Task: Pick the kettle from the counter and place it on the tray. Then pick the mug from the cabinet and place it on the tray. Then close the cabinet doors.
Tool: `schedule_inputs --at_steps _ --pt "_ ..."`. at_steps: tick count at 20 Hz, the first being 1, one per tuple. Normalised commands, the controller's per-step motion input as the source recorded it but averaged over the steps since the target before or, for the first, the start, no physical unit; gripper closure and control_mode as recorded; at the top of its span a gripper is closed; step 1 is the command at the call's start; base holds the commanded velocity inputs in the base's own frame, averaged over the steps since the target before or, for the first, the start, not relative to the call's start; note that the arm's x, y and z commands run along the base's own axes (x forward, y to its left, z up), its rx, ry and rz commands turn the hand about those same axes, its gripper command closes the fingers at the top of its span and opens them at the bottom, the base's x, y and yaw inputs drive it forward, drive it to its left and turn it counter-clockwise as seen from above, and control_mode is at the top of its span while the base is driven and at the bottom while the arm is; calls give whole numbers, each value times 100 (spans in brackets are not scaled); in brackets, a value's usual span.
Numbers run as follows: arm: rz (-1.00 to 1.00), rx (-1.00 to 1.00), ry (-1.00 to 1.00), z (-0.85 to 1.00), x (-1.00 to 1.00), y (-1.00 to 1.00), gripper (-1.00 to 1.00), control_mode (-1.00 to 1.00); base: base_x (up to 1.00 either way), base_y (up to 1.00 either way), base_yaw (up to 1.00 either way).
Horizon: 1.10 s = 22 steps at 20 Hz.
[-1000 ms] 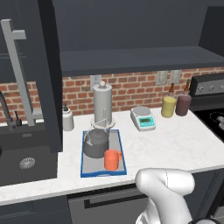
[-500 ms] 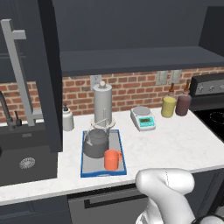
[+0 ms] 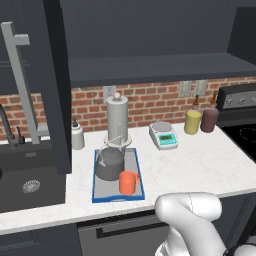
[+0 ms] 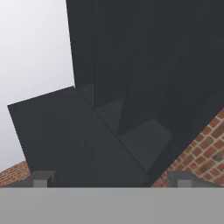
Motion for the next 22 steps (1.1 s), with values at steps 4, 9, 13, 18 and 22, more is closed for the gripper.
schedule_inputs --at_steps 4,9,13,18,22 --pt "-3 10 0 5 15 -23 -100 -100 0 0 0" --pt "-3 12 0 6 12 -22 -100 -100 0 0 0" --pt "-4 9 2 1 19 -21 -100 -100 0 0 0" --pt "-4 9 0 4 6 -29 -100 -100 0 0 0" --pt "-4 10 1 12 5 -31 -100 -100 0 0 0"
